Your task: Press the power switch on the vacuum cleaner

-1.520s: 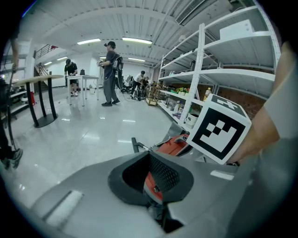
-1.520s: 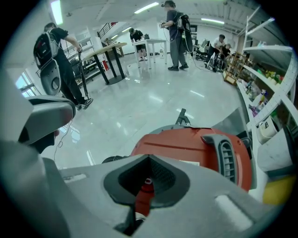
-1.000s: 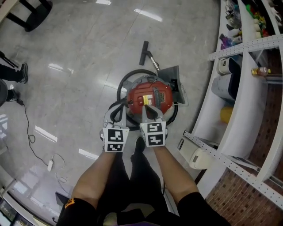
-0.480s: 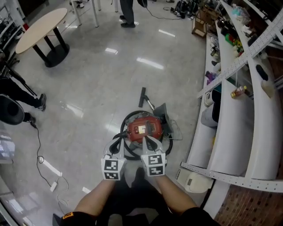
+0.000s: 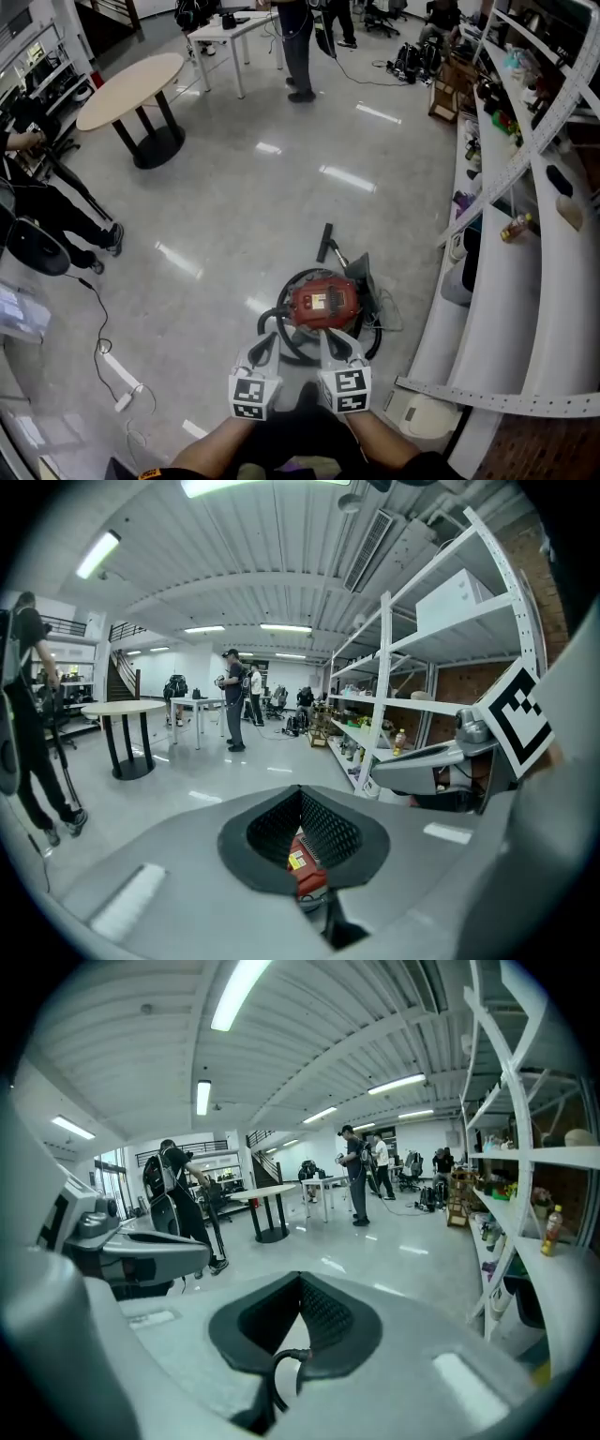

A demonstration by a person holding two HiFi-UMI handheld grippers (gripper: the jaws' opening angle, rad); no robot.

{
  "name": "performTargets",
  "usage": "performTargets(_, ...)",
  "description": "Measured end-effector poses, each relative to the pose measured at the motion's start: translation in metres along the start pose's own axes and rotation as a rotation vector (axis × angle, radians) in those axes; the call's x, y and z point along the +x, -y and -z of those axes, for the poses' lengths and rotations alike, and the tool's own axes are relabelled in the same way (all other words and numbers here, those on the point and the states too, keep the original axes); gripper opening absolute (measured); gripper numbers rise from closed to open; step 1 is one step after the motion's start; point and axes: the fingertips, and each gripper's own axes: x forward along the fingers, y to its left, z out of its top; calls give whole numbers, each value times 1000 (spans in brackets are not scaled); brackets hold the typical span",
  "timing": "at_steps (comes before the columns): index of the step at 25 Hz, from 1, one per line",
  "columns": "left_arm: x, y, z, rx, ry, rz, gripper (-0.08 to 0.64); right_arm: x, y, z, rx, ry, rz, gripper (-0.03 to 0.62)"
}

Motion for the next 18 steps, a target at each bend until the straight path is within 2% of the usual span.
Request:
performTargets(8, -43, 5, -23, 79, 36, 72, 15, -38, -37, -23, -51, 70, 3, -8)
performTargets(12, -82, -7, -30, 114, 61, 94, 15, -54, -64, -25, -27, 86, 42, -8)
performTargets(18, -143, -30, -8, 132, 71, 169, 15, -83, -128, -19, 47, 132, 117, -8)
